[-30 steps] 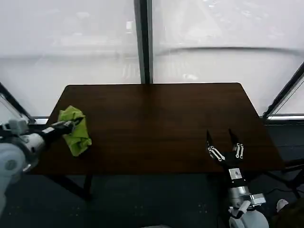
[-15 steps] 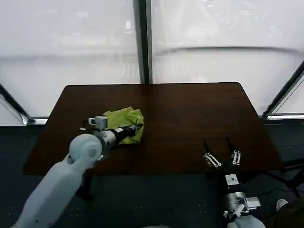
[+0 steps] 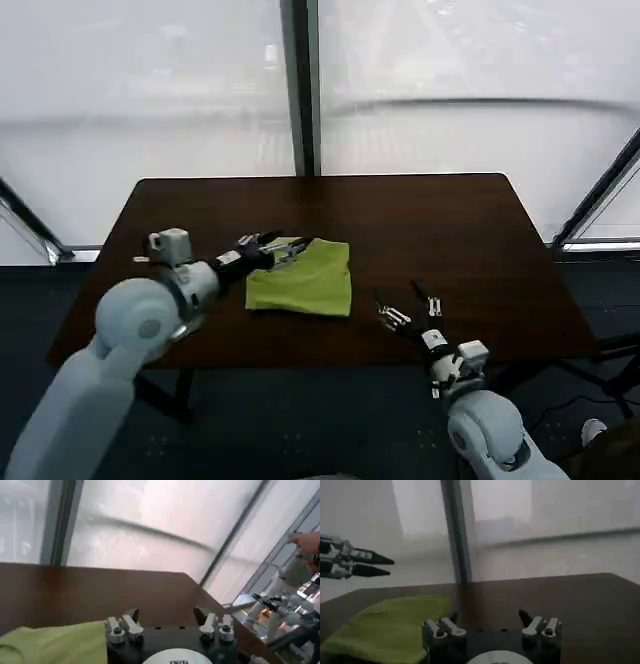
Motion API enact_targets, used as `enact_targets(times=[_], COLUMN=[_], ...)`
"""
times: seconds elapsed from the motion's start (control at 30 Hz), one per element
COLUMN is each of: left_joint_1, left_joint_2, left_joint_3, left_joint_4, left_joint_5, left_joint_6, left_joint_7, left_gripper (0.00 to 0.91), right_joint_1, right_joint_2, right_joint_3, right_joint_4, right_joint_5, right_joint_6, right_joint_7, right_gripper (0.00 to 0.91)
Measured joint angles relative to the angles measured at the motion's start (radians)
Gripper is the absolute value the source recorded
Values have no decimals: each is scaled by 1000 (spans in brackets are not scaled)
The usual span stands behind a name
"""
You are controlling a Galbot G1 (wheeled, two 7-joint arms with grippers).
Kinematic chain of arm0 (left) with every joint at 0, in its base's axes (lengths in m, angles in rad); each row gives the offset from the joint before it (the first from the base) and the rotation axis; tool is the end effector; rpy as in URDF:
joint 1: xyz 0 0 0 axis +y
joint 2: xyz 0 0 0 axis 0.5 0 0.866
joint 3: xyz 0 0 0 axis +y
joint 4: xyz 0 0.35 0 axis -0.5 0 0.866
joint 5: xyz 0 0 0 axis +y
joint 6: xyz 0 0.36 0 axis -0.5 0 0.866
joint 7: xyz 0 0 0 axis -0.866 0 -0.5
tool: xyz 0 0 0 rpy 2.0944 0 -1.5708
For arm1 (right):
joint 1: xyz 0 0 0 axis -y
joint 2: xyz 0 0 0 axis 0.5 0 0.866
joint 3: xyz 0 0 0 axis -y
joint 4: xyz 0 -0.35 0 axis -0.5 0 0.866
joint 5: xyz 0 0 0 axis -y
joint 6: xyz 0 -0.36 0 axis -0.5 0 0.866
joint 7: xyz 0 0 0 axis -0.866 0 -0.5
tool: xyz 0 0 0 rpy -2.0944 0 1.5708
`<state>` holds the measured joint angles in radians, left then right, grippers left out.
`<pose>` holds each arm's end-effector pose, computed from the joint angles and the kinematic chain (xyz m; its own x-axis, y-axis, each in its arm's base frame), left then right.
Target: Fold and organize the clothes.
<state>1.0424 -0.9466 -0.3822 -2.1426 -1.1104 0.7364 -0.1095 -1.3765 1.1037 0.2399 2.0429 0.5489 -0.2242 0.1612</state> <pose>0.3004 0.0561 -0.1494 -0.7486 0.5757 0.3288 0.4654 0.8096 -0.3578 0.2244 -0.0038 -0.2952 -0.9163 -0.3142 0.2482 -0.2734 0.9439 0.1854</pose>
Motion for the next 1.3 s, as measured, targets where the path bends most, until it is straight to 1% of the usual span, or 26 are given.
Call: enact_targets(times=[0.07, 0.13, 0.23, 0.3, 0.33, 0.4, 0.43, 0.47, 0.5, 0.53, 0.57, 0.6, 0.83, 1.03, 1.1, 1.17, 1.3], left_joint_1=[37, 73, 129, 157, 171, 196, 208, 219, 229, 241, 251, 260, 308, 340, 354, 367, 388], left_joint_2=[10, 12, 4, -3, -6, -15, -19, -22, -24, -27, -29, -31, -44, -61, -68, -76, -90], left_joint_3=[-47, -86, -140, -168, -181, -203, -213, -222, -229, -239, -249, -258, -308, -341, -355, -369, -389], left_joint_4=[-15, -30, -44, -49, -50, -52, -54, -56, -57, -58, -58, -58, -57, -58, -58, -59, -59], left_joint_5=[26, 44, 62, 70, 74, 83, 85, 88, 89, 90, 90, 90, 98, 115, 119, 125, 145], left_joint_6=[0, 0, 0, 0, 0, 0, 0, 0, 0, 0, 0, 0, 0, 0, 0, 0, 0], left_joint_7=[4, 6, 6, 5, 4, 4, 4, 4, 4, 4, 4, 4, 5, 9, 11, 14, 27], left_gripper=[878, 878, 878, 878, 878, 878, 878, 878, 878, 878, 878, 878, 878, 878, 878, 878, 878], right_joint_1=[43, 89, 143, 172, 186, 210, 221, 229, 235, 240, 243, 245, 263, 289, 298, 306, 312], right_joint_2=[8, 19, 34, 42, 46, 51, 53, 54, 54, 53, 53, 53, 64, 87, 97, 106, 109], right_joint_3=[-36, -72, -115, -132, -140, -151, -156, -159, -160, -162, -162, -162, -162, -158, -149, -138, -103], right_joint_4=[-15, -36, -63, -81, -90, -110, -121, -129, -136, -141, -145, -147, -173, -214, -230, -244, -270], right_joint_5=[30, 77, 122, 157, 179, 211, 225, 236, 242, 243, 244, 244, 242, 224, 201, 168, 69], right_joint_6=[-39, -87, -128, -164, -177, -191, -200, -207, -210, -211, -211, -211, -204, -181, -164, -162, -198], right_joint_7=[16, 33, 50, 73, 81, 88, 96, 99, 100, 100, 100, 99, 93, 98, 118, 149, 222], right_gripper=[878, 878, 878, 878, 848, 702, 653, 527, 380, 88, 29, 0, 0, 0, 0, 0, 0])
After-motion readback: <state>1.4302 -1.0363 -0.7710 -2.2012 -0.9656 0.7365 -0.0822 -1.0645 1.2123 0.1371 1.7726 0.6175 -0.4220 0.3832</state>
